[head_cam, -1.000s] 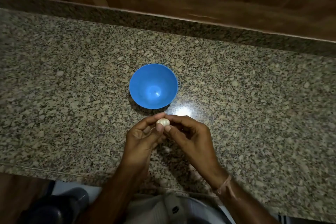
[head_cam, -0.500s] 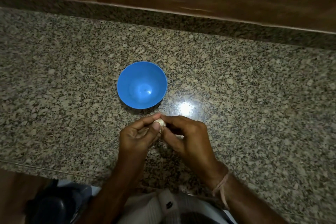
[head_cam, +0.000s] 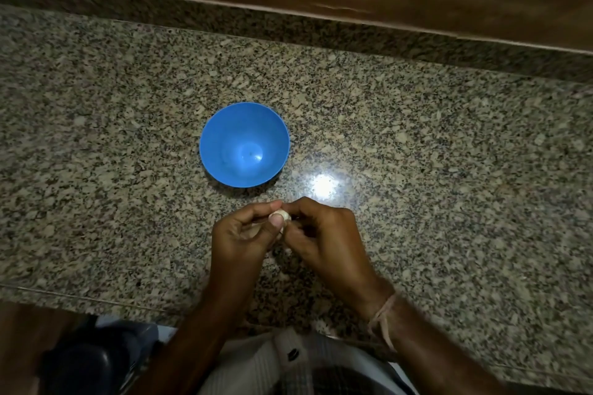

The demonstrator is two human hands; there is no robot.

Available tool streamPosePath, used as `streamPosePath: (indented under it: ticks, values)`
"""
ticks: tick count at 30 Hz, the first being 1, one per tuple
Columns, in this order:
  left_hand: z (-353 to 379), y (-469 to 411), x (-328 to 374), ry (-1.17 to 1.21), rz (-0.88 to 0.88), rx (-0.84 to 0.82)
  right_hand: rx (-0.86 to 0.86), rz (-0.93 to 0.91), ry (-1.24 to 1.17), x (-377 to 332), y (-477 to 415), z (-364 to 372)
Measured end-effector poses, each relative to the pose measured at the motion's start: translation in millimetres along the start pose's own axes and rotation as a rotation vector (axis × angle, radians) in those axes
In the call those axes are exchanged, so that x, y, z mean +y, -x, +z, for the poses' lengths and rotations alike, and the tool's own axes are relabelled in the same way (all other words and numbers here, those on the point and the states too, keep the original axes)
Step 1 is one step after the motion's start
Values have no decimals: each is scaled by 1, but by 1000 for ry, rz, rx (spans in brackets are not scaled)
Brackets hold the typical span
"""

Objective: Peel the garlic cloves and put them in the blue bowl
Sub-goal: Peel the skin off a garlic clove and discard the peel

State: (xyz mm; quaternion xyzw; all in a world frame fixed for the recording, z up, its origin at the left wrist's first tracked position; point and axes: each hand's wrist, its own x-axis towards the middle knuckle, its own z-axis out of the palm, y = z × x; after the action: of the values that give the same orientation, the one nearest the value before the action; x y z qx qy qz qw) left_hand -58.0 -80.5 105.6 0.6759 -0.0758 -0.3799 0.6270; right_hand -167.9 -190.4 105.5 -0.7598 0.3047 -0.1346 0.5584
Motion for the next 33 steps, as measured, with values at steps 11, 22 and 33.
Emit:
streamPosePath:
  ticks: [11,22,33]
  values:
    - [-2,0,-5,-20,12,1,104,-40,21,9,8,15]
    - [-5,8,-21,145,-180,-4,140,-180,277,15,16,23]
    - [-17,16,-25,95,-174,-30,99,28,-71,27,16,23]
